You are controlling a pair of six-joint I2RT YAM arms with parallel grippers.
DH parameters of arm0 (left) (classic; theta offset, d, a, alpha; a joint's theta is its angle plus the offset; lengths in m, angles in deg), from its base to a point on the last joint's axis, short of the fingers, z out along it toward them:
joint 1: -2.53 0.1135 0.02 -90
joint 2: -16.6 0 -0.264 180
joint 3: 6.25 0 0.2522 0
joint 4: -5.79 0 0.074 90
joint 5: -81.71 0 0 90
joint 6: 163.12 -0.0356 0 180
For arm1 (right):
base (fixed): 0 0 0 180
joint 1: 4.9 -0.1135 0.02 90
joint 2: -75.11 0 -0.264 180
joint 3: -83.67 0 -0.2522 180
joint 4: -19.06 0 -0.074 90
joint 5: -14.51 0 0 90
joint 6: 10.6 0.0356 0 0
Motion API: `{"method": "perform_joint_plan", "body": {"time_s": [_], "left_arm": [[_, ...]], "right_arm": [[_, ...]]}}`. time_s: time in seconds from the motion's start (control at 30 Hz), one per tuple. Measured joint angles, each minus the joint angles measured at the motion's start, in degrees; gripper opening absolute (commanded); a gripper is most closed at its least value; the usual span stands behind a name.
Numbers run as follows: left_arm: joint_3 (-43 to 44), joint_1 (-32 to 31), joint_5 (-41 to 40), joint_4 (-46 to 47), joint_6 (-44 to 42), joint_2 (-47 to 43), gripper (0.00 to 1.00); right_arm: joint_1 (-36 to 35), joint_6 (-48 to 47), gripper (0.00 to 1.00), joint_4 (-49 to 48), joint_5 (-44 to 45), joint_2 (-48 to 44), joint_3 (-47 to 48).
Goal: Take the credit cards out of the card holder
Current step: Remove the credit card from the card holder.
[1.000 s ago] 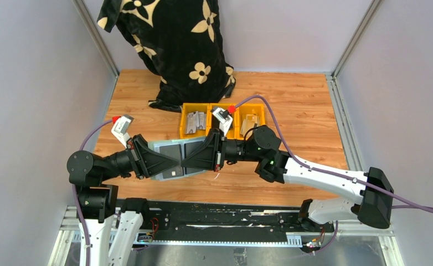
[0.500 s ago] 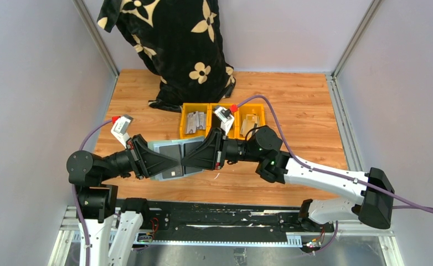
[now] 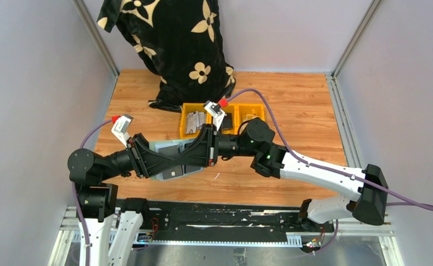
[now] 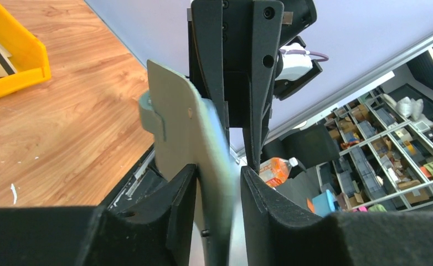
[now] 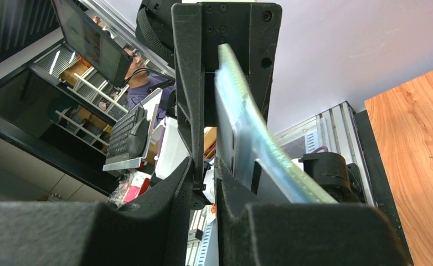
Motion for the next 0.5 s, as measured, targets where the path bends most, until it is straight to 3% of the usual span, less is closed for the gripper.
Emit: {"method": "perform_joint_plan", "body": {"time_s": [0.37,0.5], "left_arm": [[1.16,0.00,-0.96,-0.72,-0.44,0.92,0.31],[1.38,0.04,-1.16,-0.50,-0.46,0.92,0.10]], "right_arm": [[-0.09,-0.55,0.35,4.50,3.72,-2.91,-1.29],[-0.07,-0.24,0.36,4.52,3.80,-3.52,-1.62]]}}
